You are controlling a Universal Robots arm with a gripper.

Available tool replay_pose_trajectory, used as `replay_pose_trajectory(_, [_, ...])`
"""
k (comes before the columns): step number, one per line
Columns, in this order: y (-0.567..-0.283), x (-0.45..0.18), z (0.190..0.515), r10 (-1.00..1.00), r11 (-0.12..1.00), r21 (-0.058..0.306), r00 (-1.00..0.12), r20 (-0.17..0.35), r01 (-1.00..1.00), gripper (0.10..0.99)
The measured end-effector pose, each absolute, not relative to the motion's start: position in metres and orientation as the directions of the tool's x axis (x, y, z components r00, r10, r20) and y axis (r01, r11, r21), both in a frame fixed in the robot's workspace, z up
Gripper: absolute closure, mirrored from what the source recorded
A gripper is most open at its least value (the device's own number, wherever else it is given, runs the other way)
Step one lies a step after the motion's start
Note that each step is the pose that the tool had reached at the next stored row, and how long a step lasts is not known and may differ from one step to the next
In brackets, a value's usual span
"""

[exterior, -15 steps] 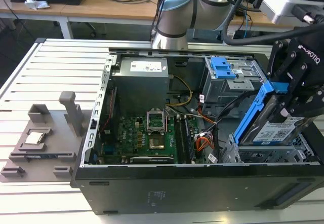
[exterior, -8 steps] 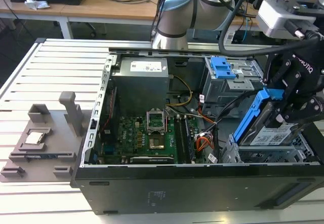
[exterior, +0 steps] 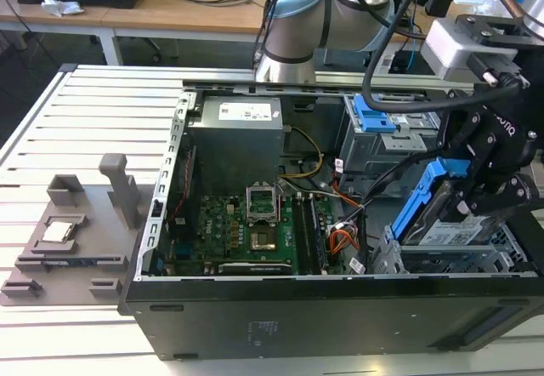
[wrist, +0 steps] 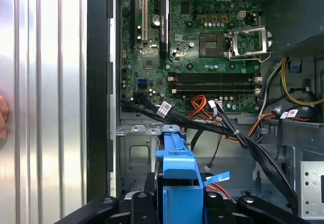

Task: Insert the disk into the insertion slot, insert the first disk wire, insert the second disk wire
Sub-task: 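Insert the disk into the insertion slot, then insert the first disk wire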

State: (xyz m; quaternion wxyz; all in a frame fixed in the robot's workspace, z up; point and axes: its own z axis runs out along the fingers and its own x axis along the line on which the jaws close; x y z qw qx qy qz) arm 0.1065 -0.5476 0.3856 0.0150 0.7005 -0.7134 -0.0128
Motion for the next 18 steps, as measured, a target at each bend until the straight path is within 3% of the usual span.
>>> replay_pose_trajectory(1, [-0.5476,0.1065,0.3855,-1.0,0.018,0.039,-0.018,0.003,-0.999,0.714])
replay_pose_trajectory(2, [-0.5476,0.1064,0.3853,-1.0,0.018,0.039,-0.018,0.003,-0.999,0.647])
replay_pose_trajectory(4, [-0.5476,0.1065,0.3851,-1.0,0.018,0.039,-0.018,0.003,-0.999,0.647])
replay_pose_trajectory(6, [-0.5476,0.1065,0.3847,-1.0,0.018,0.039,-0.018,0.003,-0.999,0.851])
replay_pose_trajectory(9, [-0.5476,0.1065,0.3845,-1.0,0.018,0.039,-0.018,0.003,-0.999,0.973])
replay_pose_trajectory(18, [-0.5476,0.1115,0.3836,-1.0,0.018,0.039,-0.018,0.003,-0.999,0.98])
